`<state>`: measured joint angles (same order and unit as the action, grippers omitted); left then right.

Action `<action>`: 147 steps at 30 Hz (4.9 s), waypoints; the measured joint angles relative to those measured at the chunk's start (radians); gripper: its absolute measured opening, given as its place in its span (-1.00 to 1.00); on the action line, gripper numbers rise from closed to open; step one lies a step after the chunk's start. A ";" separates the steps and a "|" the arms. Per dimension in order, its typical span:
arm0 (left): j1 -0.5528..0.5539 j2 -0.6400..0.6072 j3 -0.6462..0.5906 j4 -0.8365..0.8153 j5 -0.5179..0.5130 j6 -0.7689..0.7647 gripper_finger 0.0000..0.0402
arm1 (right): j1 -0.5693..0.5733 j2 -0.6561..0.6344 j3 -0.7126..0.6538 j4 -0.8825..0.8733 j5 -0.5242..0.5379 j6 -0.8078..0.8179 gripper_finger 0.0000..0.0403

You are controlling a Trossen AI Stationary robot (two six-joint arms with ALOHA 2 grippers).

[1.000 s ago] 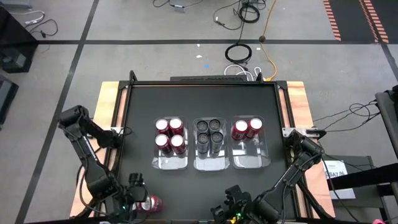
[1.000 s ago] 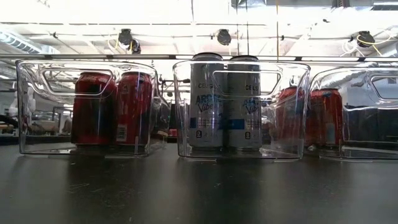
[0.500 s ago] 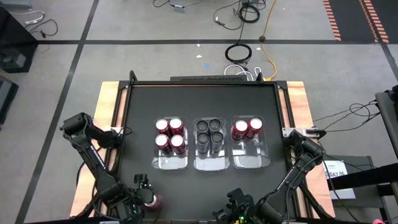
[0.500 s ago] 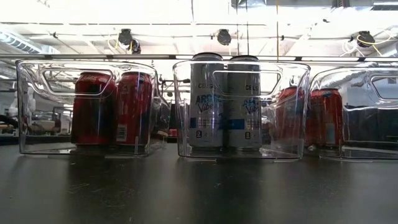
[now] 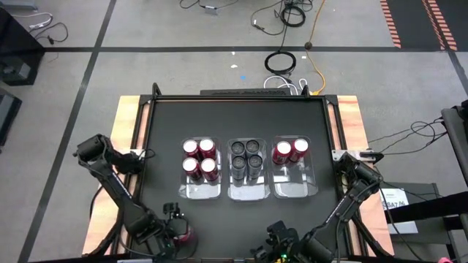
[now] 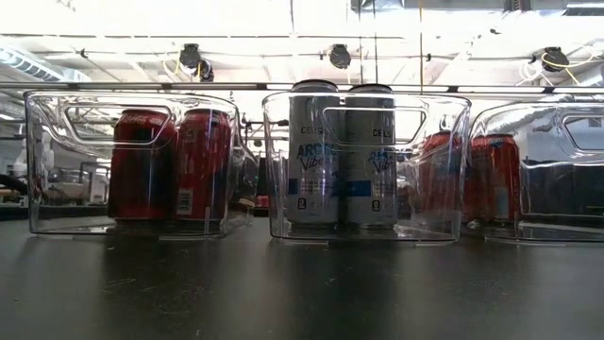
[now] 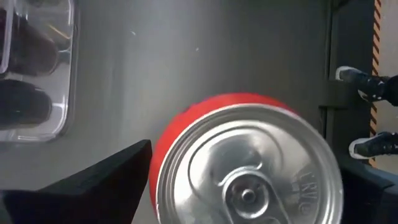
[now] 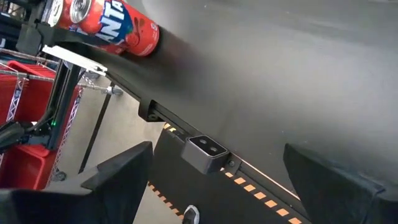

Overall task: Sort soda cans
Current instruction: Move the right orange soda can to the center

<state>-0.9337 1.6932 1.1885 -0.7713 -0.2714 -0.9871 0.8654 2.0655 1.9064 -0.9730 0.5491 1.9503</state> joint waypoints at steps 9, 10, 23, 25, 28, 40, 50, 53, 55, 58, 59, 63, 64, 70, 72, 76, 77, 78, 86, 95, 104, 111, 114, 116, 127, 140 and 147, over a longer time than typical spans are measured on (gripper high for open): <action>0.047 0.000 0.000 0.064 0.002 0.000 0.54 | 0.056 0.000 0.000 -0.049 -0.005 0.000 0.76; 0.054 0.000 0.000 0.075 0.002 0.000 0.54 | 0.068 0.000 0.000 -0.056 -0.005 0.002 0.76; 0.279 0.002 0.038 0.214 0.040 0.201 0.62 | 0.267 0.000 0.000 -0.292 -0.011 0.304 0.76; 0.323 0.002 0.074 0.210 0.040 0.257 0.62 | 0.280 0.000 0.000 -0.301 -0.013 0.304 0.76; 0.384 0.011 0.138 0.215 0.039 0.340 0.62 | 0.296 0.000 0.000 -0.328 -0.043 0.304 0.76; 0.514 0.320 0.590 0.078 0.097 0.582 0.63 | 0.334 0.000 0.000 -0.393 -0.058 0.304 0.76; 0.565 0.532 0.853 -0.046 0.165 0.606 0.63 | 0.352 0.000 0.000 -0.394 -0.058 0.290 0.76; 0.576 0.552 0.867 -0.046 0.170 0.601 0.63 | 0.359 0.000 0.000 -0.394 -0.059 0.289 0.76; 0.581 0.563 0.868 -0.039 0.177 0.586 0.63 | 0.363 0.000 0.000 -0.395 -0.060 0.289 0.76; 0.587 0.567 0.870 -0.037 0.181 0.523 0.63 | 0.370 0.000 0.000 -0.397 -0.060 0.288 0.76; 0.587 0.567 0.870 -0.037 0.182 0.520 0.63 | 0.373 0.000 0.000 -0.400 -0.060 0.286 0.76; 0.587 0.569 0.868 -0.026 0.182 0.523 0.63 | 0.380 -0.001 0.000 -0.404 -0.060 0.286 0.76; 0.587 0.570 0.868 -0.021 0.182 0.522 0.63 | 0.382 -0.001 0.000 -0.405 -0.060 0.286 0.76; 0.588 0.571 0.867 -0.019 0.181 0.529 0.63 | 0.392 -0.001 0.000 -0.410 -0.060 0.286 0.76; 0.590 0.571 0.867 -0.021 0.181 0.529 0.63 | 0.394 -0.001 0.000 -0.413 -0.060 0.286 0.76; 0.603 0.578 0.869 -0.037 0.215 0.528 0.63 | 0.394 -0.001 0.000 -0.428 -0.060 0.281 0.76; 0.607 0.579 0.869 -0.040 0.234 0.527 0.63 | 0.394 -0.001 0.000 -0.430 -0.060 0.279 0.76; 0.610 0.579 0.869 -0.042 0.245 0.527 0.63 | 0.394 -0.001 0.000 -0.431 -0.060 0.278 0.76; 0.611 0.581 0.867 -0.046 0.221 0.526 0.63 | 0.394 -0.001 0.000 -0.436 -0.060 0.264 0.76; 0.584 0.586 0.862 -0.012 0.215 0.516 0.63 | 0.400 -0.001 0.000 -0.439 -0.061 0.264 0.76; 0.559 0.590 0.906 -0.030 0.157 0.551 0.63 | 0.401 -0.001 0.000 -0.462 -0.061 0.263 0.76; 0.557 0.590 0.899 -0.042 0.165 0.502 0.63 | 0.401 -0.001 0.000 -0.470 -0.061 0.263 0.76; 0.561 0.589 0.899 -0.036 0.173 0.472 0.63 | 0.401 -0.001 0.000 -0.469 -0.061 0.263 0.76; 0.563 0.592 0.899 -0.033 0.179 0.469 0.63 | 0.401 -0.001 0.000 -0.469 -0.061 0.263 0.76; 0.560 0.605 0.868 -0.018 0.196 0.469 0.63 | 0.406 -0.001 0.000 -0.469 -0.061 0.263 0.76; 0.559 0.603 0.867 -0.017 0.203 0.469 0.92 | 0.407 -0.001 0.000 -0.469 -0.061 0.263 0.76; 0.562 0.598 0.902 -0.040 0.204 0.471 0.95 | 0.407 -0.001 0.000 -0.469 -0.062 0.263 0.76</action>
<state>-0.3713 2.2915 2.0903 -0.8109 -0.0673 -0.5156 1.2720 2.0644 1.9064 -1.4422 0.4874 2.2131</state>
